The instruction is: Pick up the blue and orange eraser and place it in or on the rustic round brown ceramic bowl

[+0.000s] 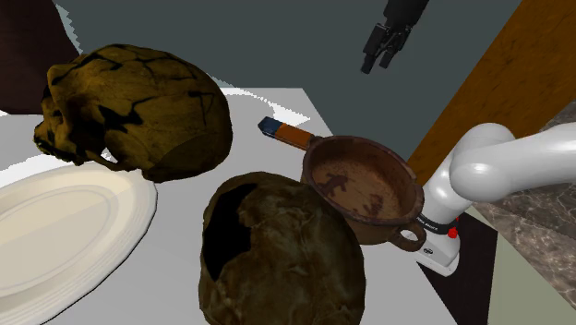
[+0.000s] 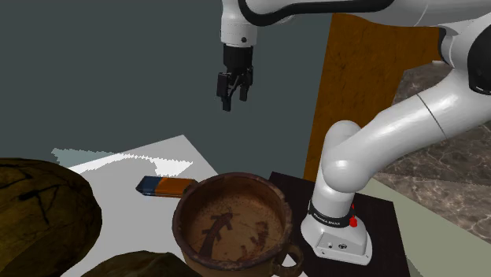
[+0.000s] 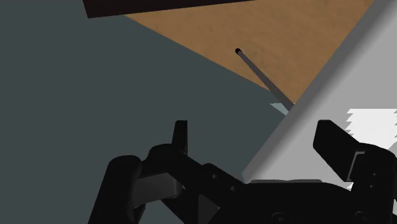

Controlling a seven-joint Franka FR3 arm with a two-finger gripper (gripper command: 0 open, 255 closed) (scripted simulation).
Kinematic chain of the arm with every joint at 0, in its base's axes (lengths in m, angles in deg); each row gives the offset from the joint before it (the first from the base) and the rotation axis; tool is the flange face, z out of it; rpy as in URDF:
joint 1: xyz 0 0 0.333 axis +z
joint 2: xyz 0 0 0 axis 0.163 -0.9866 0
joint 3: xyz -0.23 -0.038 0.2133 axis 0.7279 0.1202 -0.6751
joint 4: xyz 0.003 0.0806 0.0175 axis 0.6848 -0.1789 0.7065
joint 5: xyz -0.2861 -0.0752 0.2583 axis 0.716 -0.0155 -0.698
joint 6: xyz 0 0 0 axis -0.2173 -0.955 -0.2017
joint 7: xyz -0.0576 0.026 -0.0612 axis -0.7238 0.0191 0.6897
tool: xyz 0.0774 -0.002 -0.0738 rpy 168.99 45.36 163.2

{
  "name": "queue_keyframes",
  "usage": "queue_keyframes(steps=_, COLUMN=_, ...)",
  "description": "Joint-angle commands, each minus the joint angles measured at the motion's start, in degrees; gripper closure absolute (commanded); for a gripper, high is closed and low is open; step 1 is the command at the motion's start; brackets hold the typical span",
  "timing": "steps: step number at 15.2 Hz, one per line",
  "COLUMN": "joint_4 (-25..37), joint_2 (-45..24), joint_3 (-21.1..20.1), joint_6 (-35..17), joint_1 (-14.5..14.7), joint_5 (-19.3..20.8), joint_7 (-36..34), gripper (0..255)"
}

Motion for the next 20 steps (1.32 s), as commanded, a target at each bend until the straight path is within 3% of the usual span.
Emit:
queue_keyframes(steps=1, joint_4=0.0, joint_2=0.0, joint_3=0.0, joint_6=0.0, joint_1=0.0, joint_5=0.0, joint_7=0.0, gripper=0)
queue_keyframes(steps=11, joint_4=2.79, joint_2=-10.23, joint_3=-11.01, joint_6=-6.23, joint_1=6.13, joint_5=-5.63, joint_7=-6.77, gripper=0)
queue_keyframes(steps=20, joint_4=9.4, joint_2=-22.73, joint_3=-20.7, joint_6=-11.23, joint_1=9.98, joint_5=-7.32, joint_7=-13.08, gripper=0)
